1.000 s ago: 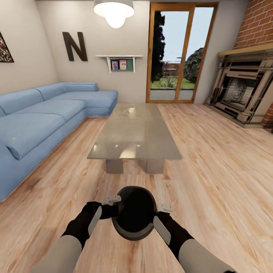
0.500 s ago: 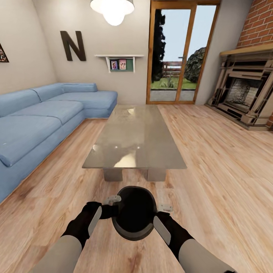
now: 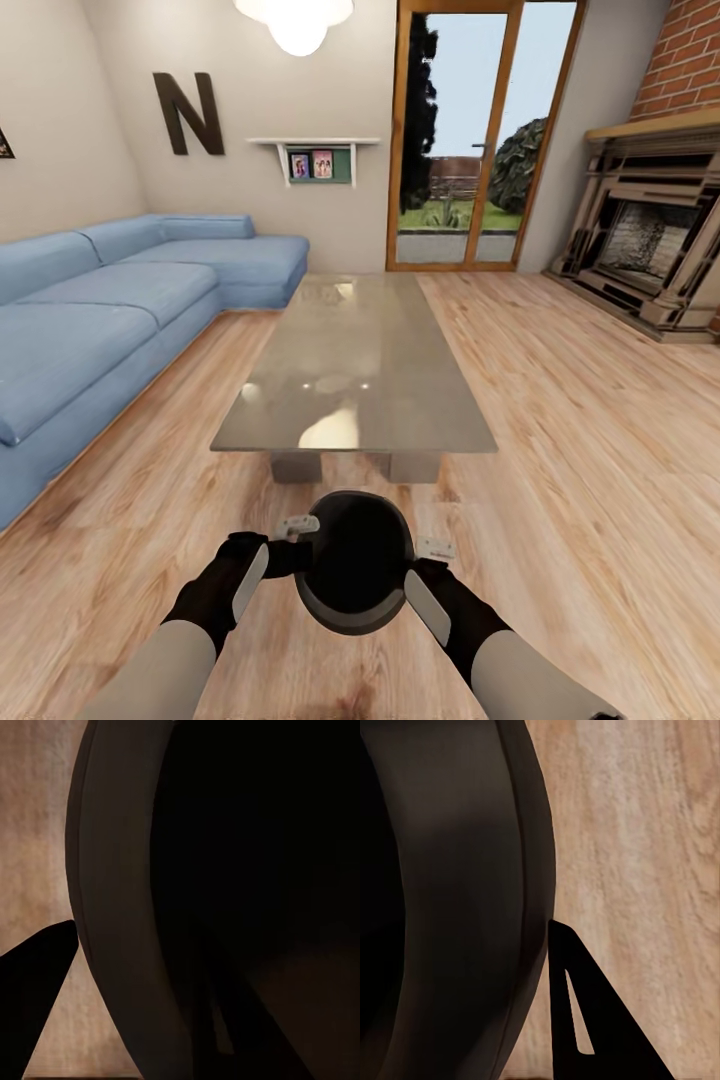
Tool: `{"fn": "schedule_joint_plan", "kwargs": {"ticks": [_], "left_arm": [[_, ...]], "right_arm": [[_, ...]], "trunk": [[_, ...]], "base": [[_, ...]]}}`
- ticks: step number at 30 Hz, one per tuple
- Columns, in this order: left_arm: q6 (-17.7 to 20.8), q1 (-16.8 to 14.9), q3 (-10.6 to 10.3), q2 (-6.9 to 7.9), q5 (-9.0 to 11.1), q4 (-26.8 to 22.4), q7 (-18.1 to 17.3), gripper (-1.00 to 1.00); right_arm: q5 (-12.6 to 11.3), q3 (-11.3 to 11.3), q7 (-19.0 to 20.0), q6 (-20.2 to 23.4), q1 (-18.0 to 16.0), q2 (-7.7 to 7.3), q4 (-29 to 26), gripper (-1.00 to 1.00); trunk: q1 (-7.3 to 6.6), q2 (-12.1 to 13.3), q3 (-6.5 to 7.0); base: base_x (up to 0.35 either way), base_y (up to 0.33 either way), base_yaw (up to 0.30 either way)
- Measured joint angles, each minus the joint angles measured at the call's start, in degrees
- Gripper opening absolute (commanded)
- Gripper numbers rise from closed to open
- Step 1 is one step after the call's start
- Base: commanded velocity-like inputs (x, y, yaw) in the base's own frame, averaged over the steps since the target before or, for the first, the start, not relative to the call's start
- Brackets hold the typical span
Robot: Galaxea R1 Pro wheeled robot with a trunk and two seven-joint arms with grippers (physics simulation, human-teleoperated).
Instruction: Place each of the two pumpkins and all three candles from the living room inside a cabinet in the living room (use any cabinet), then make sure every cabinet is closed, and position the cauldron so it is next to a table in the living room.
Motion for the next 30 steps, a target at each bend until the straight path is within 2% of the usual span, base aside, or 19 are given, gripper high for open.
{"fn": "schedule_joint_plan", "kwargs": {"ticks": [24,28,30], "left_arm": [[-0.02,-0.01,0.15,0.01,-0.07,-0.04,-0.14,-1.0],[-0.04,-0.01,0.14,0.01,-0.05,-0.04,-0.14,-1.0],[-0.02,-0.01,0.14,0.01,-0.08,-0.03,-0.13,-1.0]], "right_arm": [[-0.22,0.29,-0.32,0.02,-0.01,0.0,-0.19,-1.0],[-0.24,0.3,-0.4,0.04,-0.01,0.0,-0.24,-1.0],[-0.2,0.26,-0.28,0.02,-0.01,0.0,-0.16,-1.0]], "trunk": [[0.62,-0.33,-5.32],[0.61,-0.33,-5.33],[0.67,-0.35,-5.76]], "base": [[0.0,0.0,0.0],[0.0,0.0,0.0],[0.0,0.0,0.0]]}}
